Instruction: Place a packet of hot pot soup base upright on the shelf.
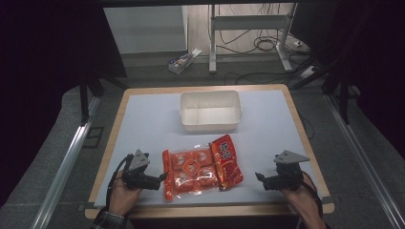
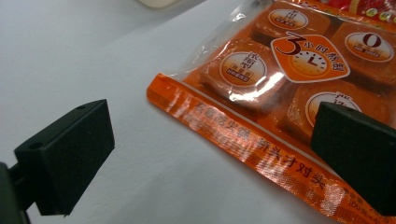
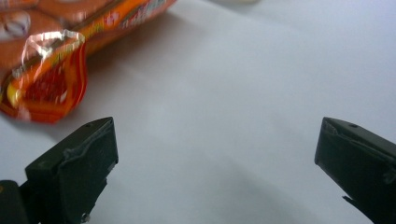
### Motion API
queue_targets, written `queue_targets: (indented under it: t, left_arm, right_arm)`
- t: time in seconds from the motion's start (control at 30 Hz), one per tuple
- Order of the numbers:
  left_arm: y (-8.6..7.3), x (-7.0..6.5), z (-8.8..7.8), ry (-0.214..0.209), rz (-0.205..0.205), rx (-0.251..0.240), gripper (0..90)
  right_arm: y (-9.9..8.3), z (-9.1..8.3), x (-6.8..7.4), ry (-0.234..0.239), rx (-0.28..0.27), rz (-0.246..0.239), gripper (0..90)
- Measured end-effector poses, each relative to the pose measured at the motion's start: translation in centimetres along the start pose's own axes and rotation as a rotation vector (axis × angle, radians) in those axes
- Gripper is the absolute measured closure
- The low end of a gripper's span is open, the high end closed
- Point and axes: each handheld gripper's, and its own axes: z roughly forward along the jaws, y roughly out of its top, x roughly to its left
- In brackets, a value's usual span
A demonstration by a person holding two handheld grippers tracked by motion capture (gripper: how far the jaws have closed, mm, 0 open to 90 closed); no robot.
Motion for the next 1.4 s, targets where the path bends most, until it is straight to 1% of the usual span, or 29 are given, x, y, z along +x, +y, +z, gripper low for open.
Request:
queue_targets:
  t: [0.07, 0.1, 0.13, 0.17, 0.2, 0.23, 0.27, 0.37, 0.5, 0.53, 0.6, 0.67, 0.73, 0.77, 0.87, 1.03, 1.1, 1.2, 1.3, 1.33, 1.4]
  left_arm:
    - [-0.1, 0.3, -0.1, 0.001, -0.018, 0.002, 0.0]
    - [-0.1, 0.4, -0.1, 0.005, -0.031, 0.006, 0.0]
    - [-0.1, 0.6, -0.2, 0.005, -0.043, 0.006, 0.6]
    - [-0.1, 0.6, -0.2, 0.005, -0.043, 0.006, 1.5]
    - [-0.1, 0.8, -0.1, 0.003, -0.059, 0.011, 2.1]
    - [-0.1, 0.8, -0.1, 0.003, -0.059, 0.011, 2.2]
    - [-0.1, 0.9, 0.0, 0.023, -0.055, 0.026, 2.5]
    - [-0.1, 0.9, 0.1, 0.024, -0.055, 0.033, 3.1]
    - [0.0, 0.9, 0.2, 0.014, -0.055, 0.047, 3.2]
    - [0.1, 0.8, 0.5, 0.004, -0.050, 0.067, 3.1]
    - [0.2, 0.7, 0.6, 0.001, -0.037, 0.082, 3.1]
    - [0.3, 0.7, 0.6, -0.010, -0.033, 0.077, 3.0]
    - [0.5, 0.6, 0.6, -0.009, -0.032, 0.068, 4.1]
    - [0.5, 0.6, 0.6, -0.009, -0.032, 0.068, 4.9]
    - [0.9, 0.6, 0.6, -0.002, -0.020, 0.048, 9.9]
    - [1.5, 0.8, 1.0, -0.004, -0.013, 0.036, 23.1]
    - [1.8, 1.0, 1.1, -0.015, -0.017, 0.018, 29.9]
    - [2.1, 1.3, 1.4, -0.042, -0.046, -0.011, 40.2]
    - [2.3, 1.4, 1.7, -0.053, -0.048, -0.017, 50.2]
    - [2.4, 1.5, 2.1, -0.062, -0.041, -0.016, 52.9]
    - [2.6, 1.6, 2.4, -0.067, -0.036, -0.015, 58.7]
  right_arm:
    - [0.2, 0.3, -0.4, 0.015, -0.020, 0.015, 0.0]
    - [0.2, 0.5, -0.5, 0.019, -0.018, 0.011, 0.0]
    - [0.2, 0.6, -0.5, 0.024, -0.006, 0.006, 0.0]
    - [0.2, 0.6, -0.5, 0.024, -0.006, 0.006, 0.0]
    - [0.0, 0.8, -0.5, 0.031, 0.012, 0.014, 0.0]
    - [0.0, 0.8, -0.5, 0.031, 0.017, 0.015, 0.0]
    - [0.0, 0.8, -0.4, 0.031, 0.021, 0.010, 0.0]
    - [0.1, 0.9, -0.3, 0.032, 0.021, 0.011, 0.0]
    - [0.0, 1.5, -0.1, 0.043, 0.051, -0.001, 0.0]
    - [0.0, 1.6, 0.0, 0.045, 0.056, -0.002, 0.0]
    - [0.0, 1.7, 0.1, 0.047, 0.068, -0.008, 0.0]
    - [-0.1, 1.8, 0.0, 0.065, 0.076, -0.007, 0.0]
    - [-0.1, 1.8, -0.1, 0.098, 0.071, -0.001, 0.0]
    - [-0.1, 1.8, -0.1, 0.103, 0.066, 0.002, 0.0]
    - [0.0, 1.9, 0.0, 0.102, 0.061, -0.001, 0.0]
    - [0.1, 2.0, 0.0, 0.107, 0.062, -0.004, 0.1]
    - [0.1, 2.0, 0.1, 0.107, 0.057, -0.003, 0.2]
    - [0.1, 2.0, 0.1, 0.109, 0.053, 0.002, 0.4]
    - [0.2, 2.1, 0.1, 0.110, 0.053, 0.001, 0.5]
    - [0.2, 2.1, 0.1, 0.111, 0.056, -0.002, 0.6]
    - [0.2, 2.3, 0.2, 0.113, 0.062, -0.006, 0.7]
